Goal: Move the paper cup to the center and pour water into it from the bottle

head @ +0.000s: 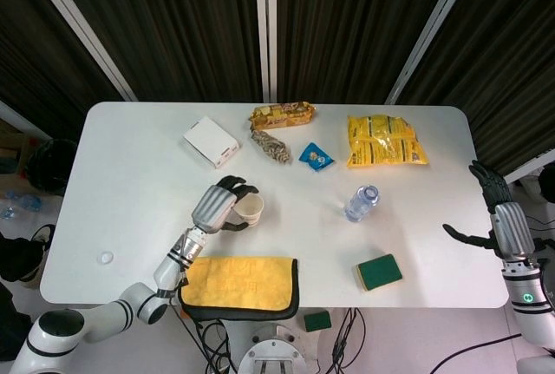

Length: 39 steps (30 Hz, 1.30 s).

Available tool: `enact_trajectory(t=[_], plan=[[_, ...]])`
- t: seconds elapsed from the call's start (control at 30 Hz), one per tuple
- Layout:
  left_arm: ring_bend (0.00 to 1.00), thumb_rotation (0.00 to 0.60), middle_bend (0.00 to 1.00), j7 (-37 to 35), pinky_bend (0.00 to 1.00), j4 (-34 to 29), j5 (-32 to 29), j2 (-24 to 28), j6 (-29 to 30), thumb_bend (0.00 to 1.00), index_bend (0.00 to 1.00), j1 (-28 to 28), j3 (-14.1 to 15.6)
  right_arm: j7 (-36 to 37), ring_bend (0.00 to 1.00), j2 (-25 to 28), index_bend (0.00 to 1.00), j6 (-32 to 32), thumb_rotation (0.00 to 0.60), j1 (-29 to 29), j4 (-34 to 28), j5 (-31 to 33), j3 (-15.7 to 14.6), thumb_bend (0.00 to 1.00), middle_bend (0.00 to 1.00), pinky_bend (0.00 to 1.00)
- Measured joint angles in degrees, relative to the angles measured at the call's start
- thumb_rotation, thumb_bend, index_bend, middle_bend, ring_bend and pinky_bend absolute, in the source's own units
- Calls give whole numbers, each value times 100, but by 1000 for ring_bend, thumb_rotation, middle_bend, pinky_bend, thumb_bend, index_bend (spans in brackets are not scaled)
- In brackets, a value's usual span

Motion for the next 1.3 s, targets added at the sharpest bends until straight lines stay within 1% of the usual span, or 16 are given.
enact_trajectory(t=[0.4,0.67,0.83,1.0,1.1,1.17,1.3], plan=[[233,600,502,-259,231,596,-112,-626,-9,150,400,-258,-129,-22,0,-50,0,-144,600,11,115,51,-18,87,0,0],[233,600,500,-279,230,1439,-111,-1100,47,149,399,-395,-117,17,0,-30,0,-127,600,-14,148,77,-2,87,0,0],[233,600,498,-374,230,1819,-97,-1325,67,150,395,-442,-58,32,0,-13,0,-105,600,-30,142,82,8,88,0,0],[232,600,448,-539,229,2083,-76,-1464,77,147,349,-484,5,25,0,-4,0,-105,600,-42,132,95,15,87,0,0],[223,600,380,-672,228,2150,-70,-1498,72,141,319,-495,35,21,0,-10,0,-123,600,-41,134,107,20,87,0,0],[214,600,334,-750,228,2204,-56,-1513,101,136,273,-504,61,19,0,-18,0,-144,600,-34,138,110,21,87,0,0],[206,600,294,-830,228,2276,-43,-1529,142,129,218,-513,99,1,0,-27,0,-141,600,-26,134,96,25,87,0,0]])
